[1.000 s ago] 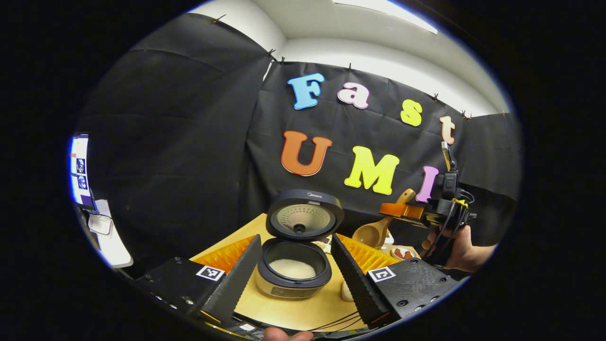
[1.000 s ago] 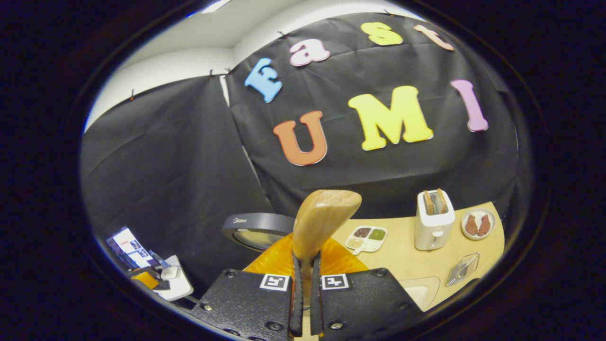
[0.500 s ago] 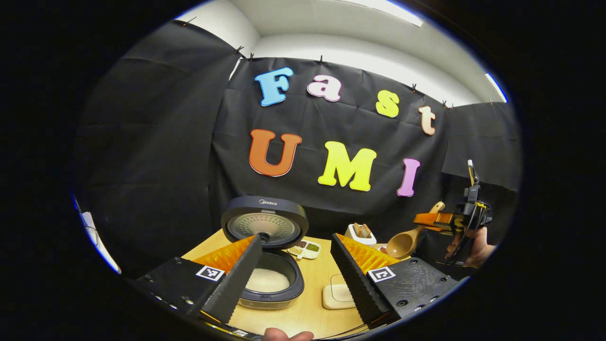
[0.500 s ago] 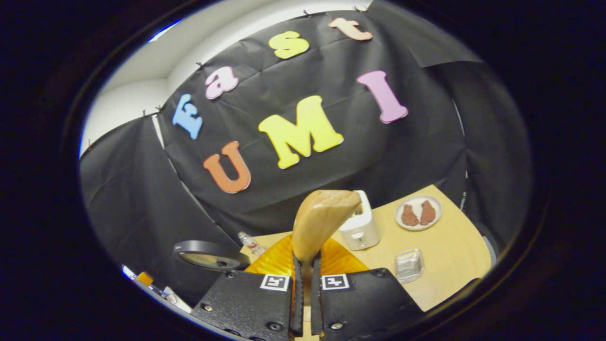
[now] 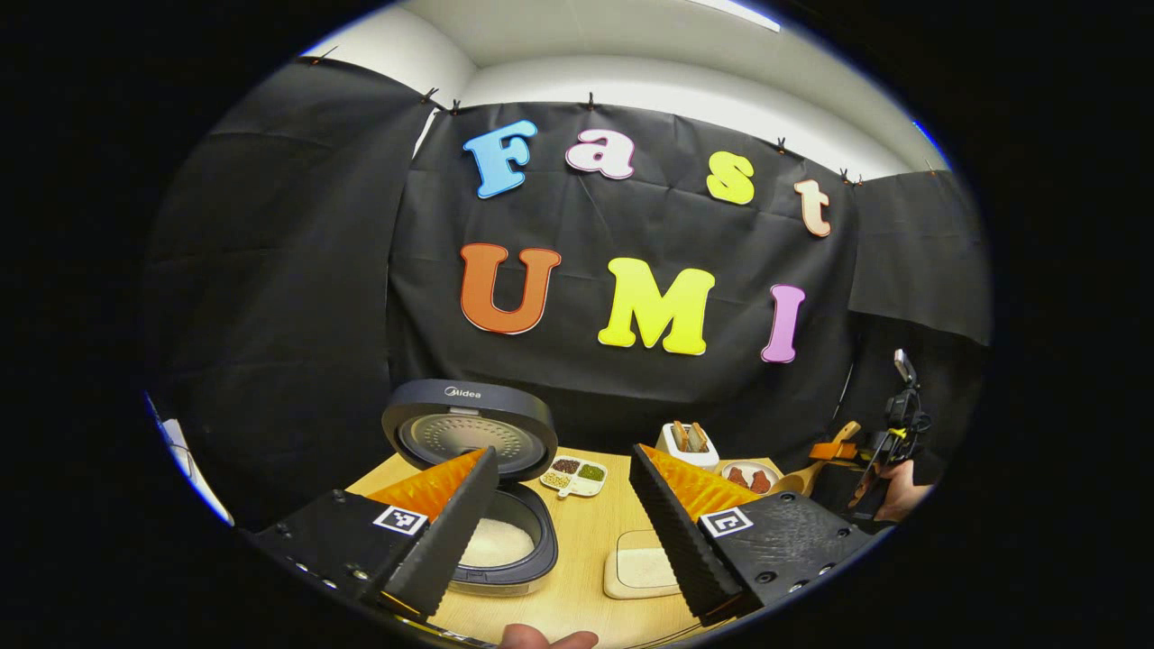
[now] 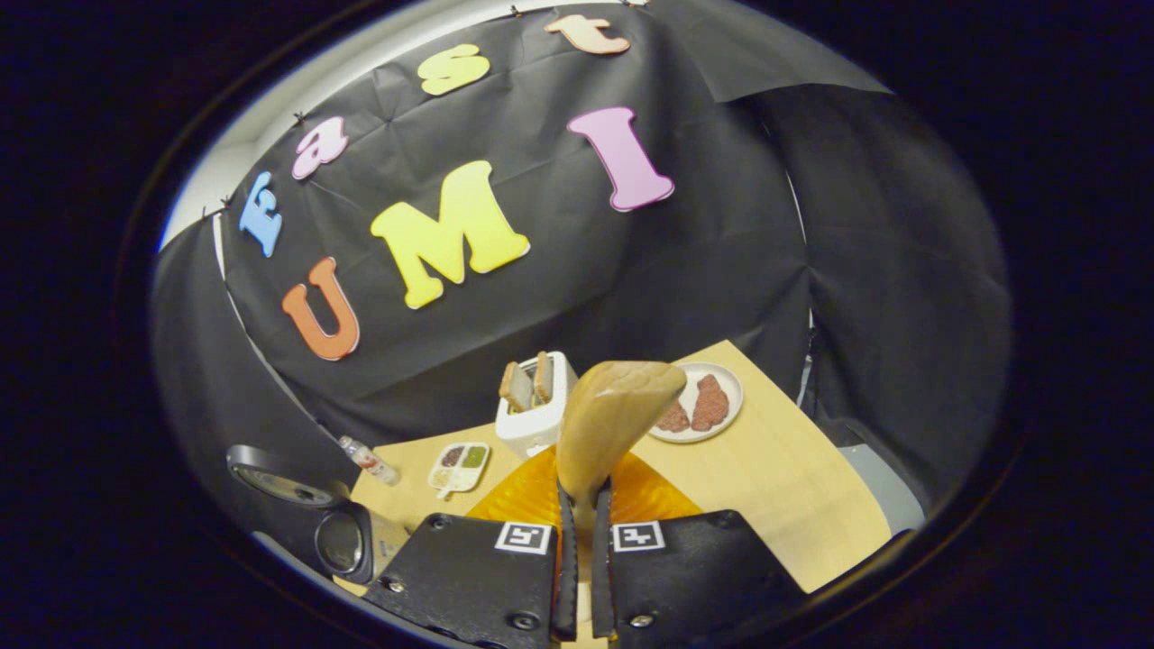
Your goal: Close the left gripper, press the button to open the rice cooker; take a wooden spoon from the chopstick holder with the right hand, scoop a spoonful of rice and pour it into the rice cooker, then put the wooden spoon back into the chopstick holder.
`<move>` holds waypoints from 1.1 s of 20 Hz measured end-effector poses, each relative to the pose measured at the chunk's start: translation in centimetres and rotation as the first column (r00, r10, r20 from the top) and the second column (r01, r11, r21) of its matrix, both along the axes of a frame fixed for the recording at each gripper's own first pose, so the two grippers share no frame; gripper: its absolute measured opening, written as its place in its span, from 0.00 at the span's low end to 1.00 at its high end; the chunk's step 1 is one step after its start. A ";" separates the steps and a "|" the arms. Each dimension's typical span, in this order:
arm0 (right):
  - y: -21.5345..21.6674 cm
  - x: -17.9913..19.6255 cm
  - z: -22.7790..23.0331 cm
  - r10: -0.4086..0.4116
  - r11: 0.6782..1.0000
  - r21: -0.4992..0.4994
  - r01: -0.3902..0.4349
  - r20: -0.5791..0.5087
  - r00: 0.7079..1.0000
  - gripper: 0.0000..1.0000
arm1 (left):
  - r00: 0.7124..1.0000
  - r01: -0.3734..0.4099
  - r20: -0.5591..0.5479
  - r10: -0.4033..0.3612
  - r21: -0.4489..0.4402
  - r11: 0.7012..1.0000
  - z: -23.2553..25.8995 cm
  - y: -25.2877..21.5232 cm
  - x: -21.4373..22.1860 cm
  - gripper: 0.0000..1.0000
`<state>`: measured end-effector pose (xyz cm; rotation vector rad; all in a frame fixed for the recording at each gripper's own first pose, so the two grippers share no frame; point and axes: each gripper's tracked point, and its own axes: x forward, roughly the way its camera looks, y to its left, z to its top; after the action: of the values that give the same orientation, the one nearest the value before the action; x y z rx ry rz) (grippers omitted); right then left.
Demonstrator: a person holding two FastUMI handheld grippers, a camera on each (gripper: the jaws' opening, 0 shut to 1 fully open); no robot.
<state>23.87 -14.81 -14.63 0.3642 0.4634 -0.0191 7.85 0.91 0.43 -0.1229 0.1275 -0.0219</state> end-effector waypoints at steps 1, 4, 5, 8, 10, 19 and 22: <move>-0.4 0.8 -1.4 -0.003 1.000 -0.003 0.003 -0.013 1.000 0.11 | 1.000 -0.005 -0.008 0.005 0.001 1.000 0.0 -0.2 0.2 0.95; -1.7 2.9 -5.2 -0.023 1.000 -0.004 0.023 -0.050 0.999 0.12 | 0.999 -0.025 -0.026 0.025 0.019 1.000 -0.1 -0.8 0.9 0.95; -2.0 3.5 -6.4 -0.022 1.000 -0.002 0.021 -0.058 0.998 0.12 | 0.999 -0.029 -0.030 0.030 0.039 0.999 0.0 -0.8 1.0 0.95; -1.9 4.8 -9.4 -0.001 1.000 0.002 0.001 -0.074 0.997 0.12 | 0.999 -0.028 -0.041 0.032 0.078 0.997 0.1 -1.4 1.5 0.95; -1.6 5.1 -11.0 0.021 1.000 -0.010 -0.021 -0.079 0.997 0.12 | 0.998 -0.046 -0.043 0.049 0.076 0.996 0.2 -1.2 1.7 0.95; -1.5 5.9 -14.1 0.055 0.998 -0.029 -0.057 -0.081 0.995 0.19 | 0.995 -0.096 -0.019 0.098 0.083 0.992 1.4 -0.7 1.9 0.95; -1.1 4.8 -12.2 0.074 0.996 -0.052 -0.076 -0.044 0.996 0.26 | 0.996 -0.089 0.000 0.090 0.082 0.993 2.1 -0.8 2.0 0.95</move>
<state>28.68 -15.87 -26.82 0.2942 0.5164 0.0335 9.85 0.14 2.58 -0.0468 0.1261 0.0729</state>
